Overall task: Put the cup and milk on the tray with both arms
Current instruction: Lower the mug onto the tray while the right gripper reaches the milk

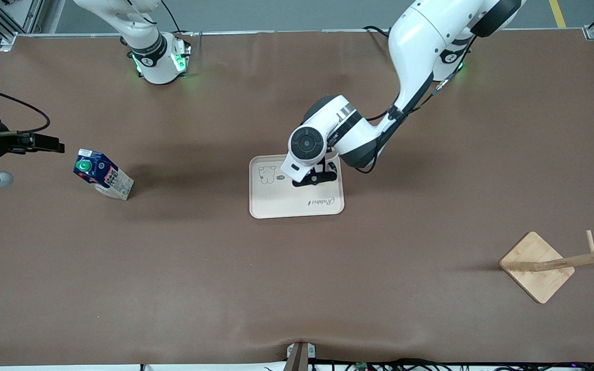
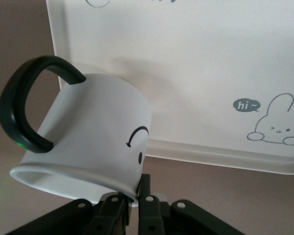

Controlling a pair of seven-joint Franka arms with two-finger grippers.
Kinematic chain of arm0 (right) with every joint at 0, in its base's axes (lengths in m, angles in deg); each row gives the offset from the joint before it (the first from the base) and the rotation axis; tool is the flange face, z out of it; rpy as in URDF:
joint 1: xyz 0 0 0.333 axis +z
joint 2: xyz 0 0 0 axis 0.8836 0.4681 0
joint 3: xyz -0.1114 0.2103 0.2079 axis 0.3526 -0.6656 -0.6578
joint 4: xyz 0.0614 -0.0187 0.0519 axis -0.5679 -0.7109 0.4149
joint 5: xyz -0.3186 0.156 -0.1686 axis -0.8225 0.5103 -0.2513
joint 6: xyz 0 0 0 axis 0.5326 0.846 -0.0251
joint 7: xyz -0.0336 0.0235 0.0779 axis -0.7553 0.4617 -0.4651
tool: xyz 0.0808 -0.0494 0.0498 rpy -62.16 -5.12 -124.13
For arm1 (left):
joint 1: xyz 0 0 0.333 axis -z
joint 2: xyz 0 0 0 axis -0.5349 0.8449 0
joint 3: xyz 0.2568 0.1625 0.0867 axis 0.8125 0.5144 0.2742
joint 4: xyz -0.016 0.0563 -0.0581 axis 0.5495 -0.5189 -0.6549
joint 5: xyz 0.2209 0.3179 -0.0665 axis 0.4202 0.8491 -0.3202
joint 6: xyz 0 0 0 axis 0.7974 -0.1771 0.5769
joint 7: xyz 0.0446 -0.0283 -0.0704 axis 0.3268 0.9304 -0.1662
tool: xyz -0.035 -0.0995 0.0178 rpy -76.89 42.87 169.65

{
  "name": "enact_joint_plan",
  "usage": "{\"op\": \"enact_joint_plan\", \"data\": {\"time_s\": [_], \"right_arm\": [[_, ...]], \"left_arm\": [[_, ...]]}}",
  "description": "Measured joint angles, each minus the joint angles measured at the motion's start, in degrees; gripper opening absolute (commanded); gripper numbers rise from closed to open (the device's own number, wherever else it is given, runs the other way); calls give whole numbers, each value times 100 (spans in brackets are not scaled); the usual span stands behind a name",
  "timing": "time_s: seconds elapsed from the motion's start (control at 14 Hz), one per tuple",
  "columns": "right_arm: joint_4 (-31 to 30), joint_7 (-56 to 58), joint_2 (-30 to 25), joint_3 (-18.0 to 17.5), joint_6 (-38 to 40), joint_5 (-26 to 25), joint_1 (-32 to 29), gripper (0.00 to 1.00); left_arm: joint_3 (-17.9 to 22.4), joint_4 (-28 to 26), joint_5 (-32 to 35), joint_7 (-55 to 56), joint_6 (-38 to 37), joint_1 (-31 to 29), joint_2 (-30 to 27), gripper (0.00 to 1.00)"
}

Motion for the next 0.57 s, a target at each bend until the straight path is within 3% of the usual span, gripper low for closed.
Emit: {"op": "enact_joint_plan", "data": {"time_s": [0.36,0.43,0.57], "right_arm": [[-123,1,72,14,1,-2,-168,100],[-137,1,73,14,3,-2,-171,100],[-190,0,72,16,20,-2,-189,100]], "left_arm": [[1,2,-1,0,-63,9,53,0],[1,3,-1,0,-63,9,67,5],[1,4,-1,0,-63,10,101,47]]}}
